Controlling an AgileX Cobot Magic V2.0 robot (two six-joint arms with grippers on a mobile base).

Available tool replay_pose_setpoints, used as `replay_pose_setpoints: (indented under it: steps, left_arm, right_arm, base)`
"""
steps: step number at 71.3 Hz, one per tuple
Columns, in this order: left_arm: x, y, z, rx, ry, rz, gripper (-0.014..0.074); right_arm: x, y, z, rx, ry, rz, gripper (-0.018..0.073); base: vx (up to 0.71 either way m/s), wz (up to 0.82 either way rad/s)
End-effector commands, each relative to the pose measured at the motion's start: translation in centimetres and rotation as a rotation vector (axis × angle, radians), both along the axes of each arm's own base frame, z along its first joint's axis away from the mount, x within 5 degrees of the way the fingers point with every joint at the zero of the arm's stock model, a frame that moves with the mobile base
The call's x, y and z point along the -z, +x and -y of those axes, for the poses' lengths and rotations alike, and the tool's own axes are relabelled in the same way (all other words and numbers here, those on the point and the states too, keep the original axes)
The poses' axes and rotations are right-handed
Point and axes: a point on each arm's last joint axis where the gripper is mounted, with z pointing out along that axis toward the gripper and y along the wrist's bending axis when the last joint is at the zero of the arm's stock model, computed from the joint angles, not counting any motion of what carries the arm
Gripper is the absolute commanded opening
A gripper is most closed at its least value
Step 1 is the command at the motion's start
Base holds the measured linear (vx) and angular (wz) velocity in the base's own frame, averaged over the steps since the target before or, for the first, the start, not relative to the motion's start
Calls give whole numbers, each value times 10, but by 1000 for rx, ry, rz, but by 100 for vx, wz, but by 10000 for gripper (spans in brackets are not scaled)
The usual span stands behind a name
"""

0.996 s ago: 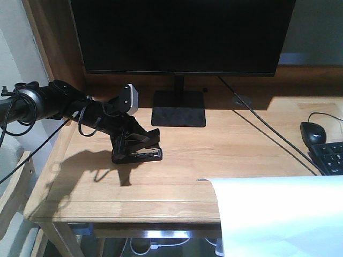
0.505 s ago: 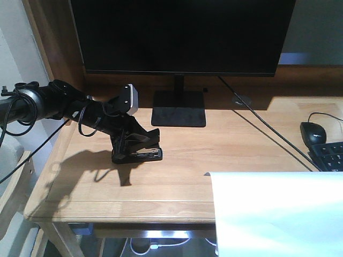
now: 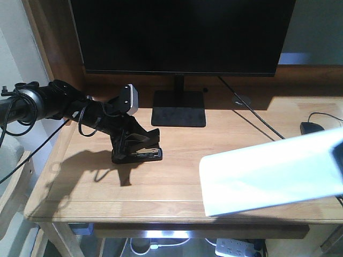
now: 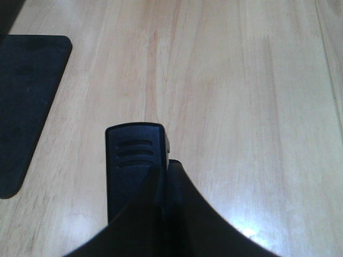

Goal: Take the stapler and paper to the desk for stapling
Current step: 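Swing the right gripper with the white paper over the desk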

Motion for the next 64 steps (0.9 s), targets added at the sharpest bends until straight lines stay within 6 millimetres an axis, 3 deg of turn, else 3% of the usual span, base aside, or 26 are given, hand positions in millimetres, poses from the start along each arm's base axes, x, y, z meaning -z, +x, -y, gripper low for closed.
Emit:
replay_pose_setpoints:
  steps: [1,28,56,64]
  left_arm:
    - [-39,0,4,-13,-73,59,-6]
    - [-39,0,4,-12,-73,59,-6]
    - [-39,0,4,-12,-73,59,-6]
    - [-39,0,4,-12,-73,59,-6]
  right_arm:
    - [-11,24,-14,-53,-127,-28,-3]
    - [2,112,-63,-356,-484,-308,-3]
    - [-9,183,-116,-812,-442,-340,-3]
    - [-3,207,-127,-888,-428,-354,-3]
  base:
    - [0,0]
    - [0,0]
    - [0,0]
    - [0,0]
